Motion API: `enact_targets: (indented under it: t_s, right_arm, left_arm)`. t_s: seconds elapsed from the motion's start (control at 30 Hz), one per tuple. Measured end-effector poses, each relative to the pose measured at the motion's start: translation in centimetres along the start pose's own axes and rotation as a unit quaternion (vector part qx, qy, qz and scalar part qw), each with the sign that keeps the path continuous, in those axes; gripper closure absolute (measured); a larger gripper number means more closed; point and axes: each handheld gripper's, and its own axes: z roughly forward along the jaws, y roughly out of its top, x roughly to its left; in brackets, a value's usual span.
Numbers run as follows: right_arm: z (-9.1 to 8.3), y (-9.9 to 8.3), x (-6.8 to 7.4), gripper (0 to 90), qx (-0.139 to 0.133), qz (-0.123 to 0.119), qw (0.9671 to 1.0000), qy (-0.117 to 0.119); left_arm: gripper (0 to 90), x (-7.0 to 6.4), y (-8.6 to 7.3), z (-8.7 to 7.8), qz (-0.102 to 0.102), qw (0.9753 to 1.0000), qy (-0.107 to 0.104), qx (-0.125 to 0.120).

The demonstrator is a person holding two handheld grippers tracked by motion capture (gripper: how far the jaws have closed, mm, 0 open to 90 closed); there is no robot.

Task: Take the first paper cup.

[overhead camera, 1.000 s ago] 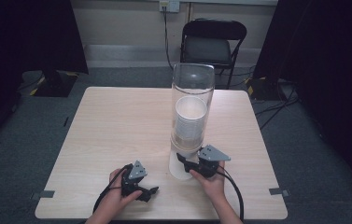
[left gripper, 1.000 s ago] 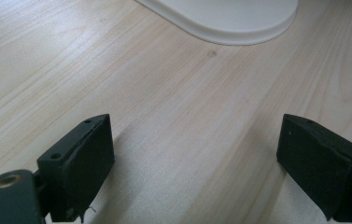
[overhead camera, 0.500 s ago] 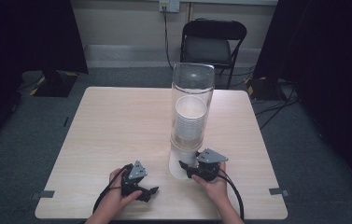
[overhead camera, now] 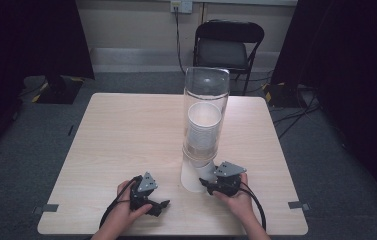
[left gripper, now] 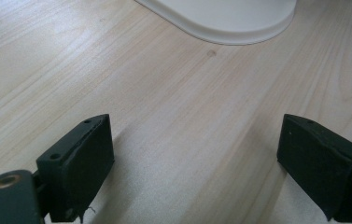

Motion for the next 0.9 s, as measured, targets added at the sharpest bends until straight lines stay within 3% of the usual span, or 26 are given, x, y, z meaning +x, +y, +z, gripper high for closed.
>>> enact_targets:
  t_s: [0.63, 0.9]
  right_arm:
    - [-1.6, -0.8, -0.9, 35.3, 0.021, -0.024, 0.9995, 0.002]
    - [-3.2, -1.8, -1.7, 35.2, 0.029, -0.018, 0.9994, -0.01]
  left_arm:
    - [10.3, 0.0, 0.0, 0.0, 0.001, 1.0, 0.0, 0.0]
    - [10.3, 0.0, 0.0, 0.0, 0.0, 1.0, 0.0, -0.001]
